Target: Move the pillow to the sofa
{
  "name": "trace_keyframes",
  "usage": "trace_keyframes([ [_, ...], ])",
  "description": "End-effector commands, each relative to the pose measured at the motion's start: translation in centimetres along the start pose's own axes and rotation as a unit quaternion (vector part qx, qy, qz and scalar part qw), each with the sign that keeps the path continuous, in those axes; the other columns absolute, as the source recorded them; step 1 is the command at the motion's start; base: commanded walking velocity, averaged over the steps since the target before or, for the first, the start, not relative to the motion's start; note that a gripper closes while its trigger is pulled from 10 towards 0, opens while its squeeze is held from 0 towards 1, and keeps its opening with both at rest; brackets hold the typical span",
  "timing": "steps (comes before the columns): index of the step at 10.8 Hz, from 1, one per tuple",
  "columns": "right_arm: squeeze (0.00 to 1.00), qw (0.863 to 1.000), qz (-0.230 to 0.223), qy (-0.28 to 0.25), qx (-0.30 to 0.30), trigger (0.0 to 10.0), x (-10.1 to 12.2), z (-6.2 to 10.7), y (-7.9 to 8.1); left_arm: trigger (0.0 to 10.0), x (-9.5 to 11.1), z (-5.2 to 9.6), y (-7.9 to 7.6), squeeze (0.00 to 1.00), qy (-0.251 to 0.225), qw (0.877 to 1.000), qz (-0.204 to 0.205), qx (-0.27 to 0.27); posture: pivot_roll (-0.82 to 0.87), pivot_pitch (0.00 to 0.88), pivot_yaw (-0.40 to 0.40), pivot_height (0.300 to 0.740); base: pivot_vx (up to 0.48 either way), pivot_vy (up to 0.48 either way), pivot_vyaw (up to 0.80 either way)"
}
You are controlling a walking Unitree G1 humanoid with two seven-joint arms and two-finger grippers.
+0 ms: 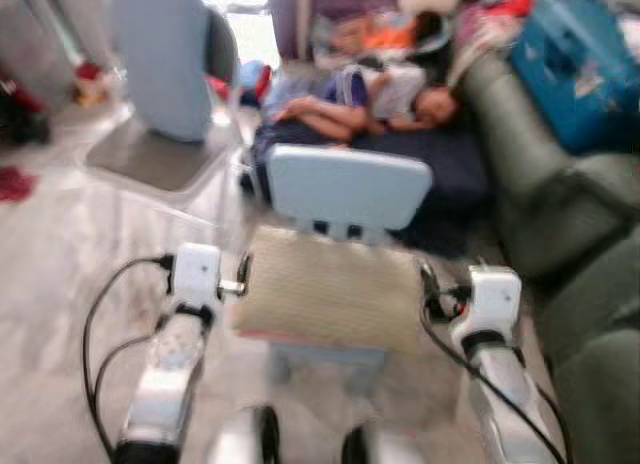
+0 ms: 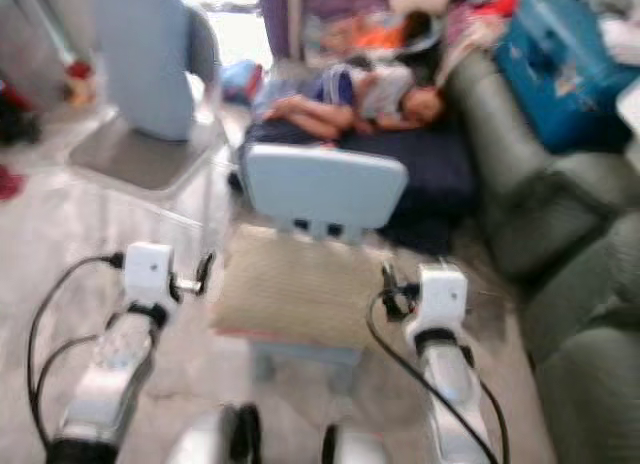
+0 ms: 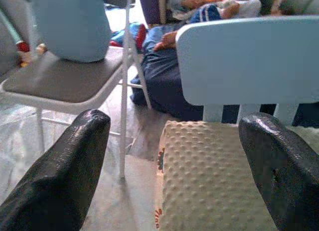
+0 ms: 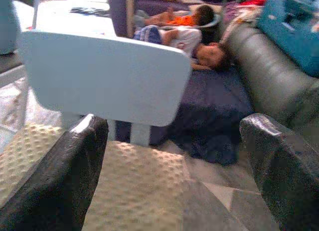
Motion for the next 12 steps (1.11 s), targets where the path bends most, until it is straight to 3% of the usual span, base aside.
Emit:
trace_keyframes([
  [1,0.00,1.000,0.001,-0.002,0.000,10.0,0.19,0.06,-0.13,10.0,-0.43,0.33,-0.01,0.00,0.006,1.000,-0.004,0.002,-0.05,0.155,-0.040,0.740,0.000,0.000,0.00],
  [4,0.00,1.000,0.006,-0.001,0.007,10.0,0.22,-0.08,-0.08,10.0,-0.63,0.64,-0.43,0.00,0.004,1.000,0.011,-0.002,-0.05,0.161,-0.049,0.740,0.000,0.000,0.00],
  [6,0.00,1.000,0.007,-0.002,0.007,10.0,0.30,-0.29,-0.07,10.0,-0.37,0.68,-0.39,0.00,-0.005,1.000,-0.013,0.002,-0.04,0.163,-0.045,0.740,0.000,0.000,0.00],
  [12,0.00,1.000,0.019,-0.012,0.016,10.0,0.67,-0.52,0.27,10.0,-0.55,0.53,0.09,0.00,0.007,1.000,-0.024,0.011,-0.04,0.170,-0.042,0.740,0.000,0.000,0.08],
])
Point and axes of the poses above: a point about 5 cm out from each wrist's last joint towards the gripper, its own z axis pointing back from the gripper into the wrist, its own x axis along the axis of the wrist's last joint, y = z × x, the point moved 3 cm from there along -z, pointing out of the wrist towards the gripper, and after that the axes turned 8 degrees about z, right-handed, at the moved point
